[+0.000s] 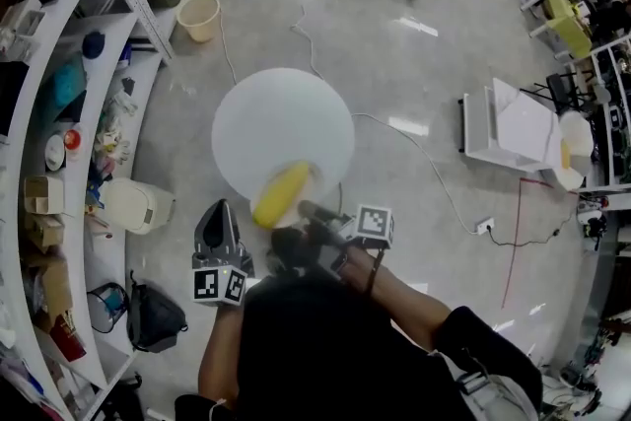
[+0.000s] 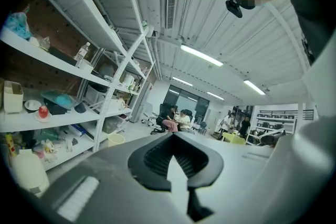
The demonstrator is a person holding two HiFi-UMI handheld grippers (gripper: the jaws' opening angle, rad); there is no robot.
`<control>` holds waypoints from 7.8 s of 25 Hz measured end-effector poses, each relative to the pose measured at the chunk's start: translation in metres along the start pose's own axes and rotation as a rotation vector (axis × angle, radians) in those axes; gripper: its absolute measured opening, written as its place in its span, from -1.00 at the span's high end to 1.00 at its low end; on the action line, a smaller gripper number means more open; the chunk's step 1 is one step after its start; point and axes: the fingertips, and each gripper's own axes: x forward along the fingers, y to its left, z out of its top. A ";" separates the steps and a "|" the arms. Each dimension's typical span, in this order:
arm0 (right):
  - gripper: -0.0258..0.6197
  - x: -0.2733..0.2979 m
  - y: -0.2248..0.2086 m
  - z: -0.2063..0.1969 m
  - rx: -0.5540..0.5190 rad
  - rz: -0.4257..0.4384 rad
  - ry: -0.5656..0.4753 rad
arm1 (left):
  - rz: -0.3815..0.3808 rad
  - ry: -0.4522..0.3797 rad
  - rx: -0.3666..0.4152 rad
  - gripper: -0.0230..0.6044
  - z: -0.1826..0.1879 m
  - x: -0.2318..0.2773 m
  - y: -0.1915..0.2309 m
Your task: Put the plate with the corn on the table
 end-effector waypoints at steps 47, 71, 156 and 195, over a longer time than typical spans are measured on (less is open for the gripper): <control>0.83 0.141 -0.002 0.105 -0.009 0.000 0.036 | 0.026 0.043 0.046 0.93 0.007 0.143 0.095; 0.83 0.208 -0.036 0.137 -0.052 -0.057 0.079 | -0.009 0.084 0.007 0.93 -0.024 0.200 0.136; 0.83 0.302 -0.165 0.164 -0.080 -0.225 0.123 | 0.001 0.156 -0.079 0.93 -0.090 0.221 0.200; 0.33 0.305 -0.160 0.160 -0.196 -0.379 0.245 | 0.013 0.161 -0.095 0.93 -0.095 0.217 0.203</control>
